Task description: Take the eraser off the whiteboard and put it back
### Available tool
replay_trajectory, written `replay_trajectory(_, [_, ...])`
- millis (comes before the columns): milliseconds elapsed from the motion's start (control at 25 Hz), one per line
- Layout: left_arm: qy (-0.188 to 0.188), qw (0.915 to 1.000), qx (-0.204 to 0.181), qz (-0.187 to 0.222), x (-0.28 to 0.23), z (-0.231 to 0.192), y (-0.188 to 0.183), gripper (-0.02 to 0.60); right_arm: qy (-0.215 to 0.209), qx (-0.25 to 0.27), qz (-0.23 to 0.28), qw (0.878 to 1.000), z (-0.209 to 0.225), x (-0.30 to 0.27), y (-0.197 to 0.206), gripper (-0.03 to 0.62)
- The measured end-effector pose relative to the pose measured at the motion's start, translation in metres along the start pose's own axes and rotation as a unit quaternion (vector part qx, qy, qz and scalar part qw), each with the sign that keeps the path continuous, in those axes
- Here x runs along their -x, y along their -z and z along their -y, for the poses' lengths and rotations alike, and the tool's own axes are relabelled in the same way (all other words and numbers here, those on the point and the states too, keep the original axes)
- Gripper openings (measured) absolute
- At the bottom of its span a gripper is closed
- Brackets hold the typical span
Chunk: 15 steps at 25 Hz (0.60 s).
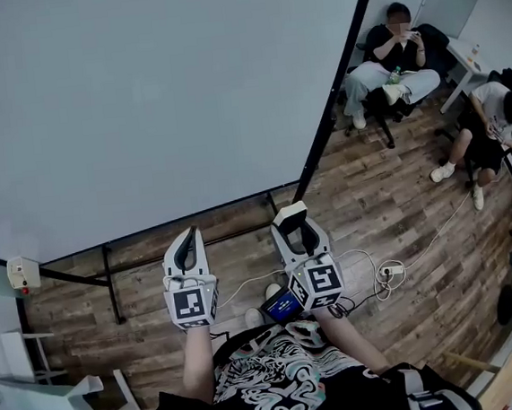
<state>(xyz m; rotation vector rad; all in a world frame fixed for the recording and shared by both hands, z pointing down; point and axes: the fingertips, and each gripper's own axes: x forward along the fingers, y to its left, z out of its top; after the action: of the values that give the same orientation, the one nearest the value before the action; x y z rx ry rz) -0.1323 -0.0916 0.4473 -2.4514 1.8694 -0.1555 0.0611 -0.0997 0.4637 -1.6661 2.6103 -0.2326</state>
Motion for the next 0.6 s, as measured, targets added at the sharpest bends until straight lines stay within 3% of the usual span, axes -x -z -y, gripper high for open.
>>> replay_trajectory(600, [-0.003, 0.9999, 0.007, -0.011, -0.037, 0.006, 0.006, 0.028, -0.016, -0.005, -0.012, 1.000, 0.021, -0.038, 0.004, 0.235])
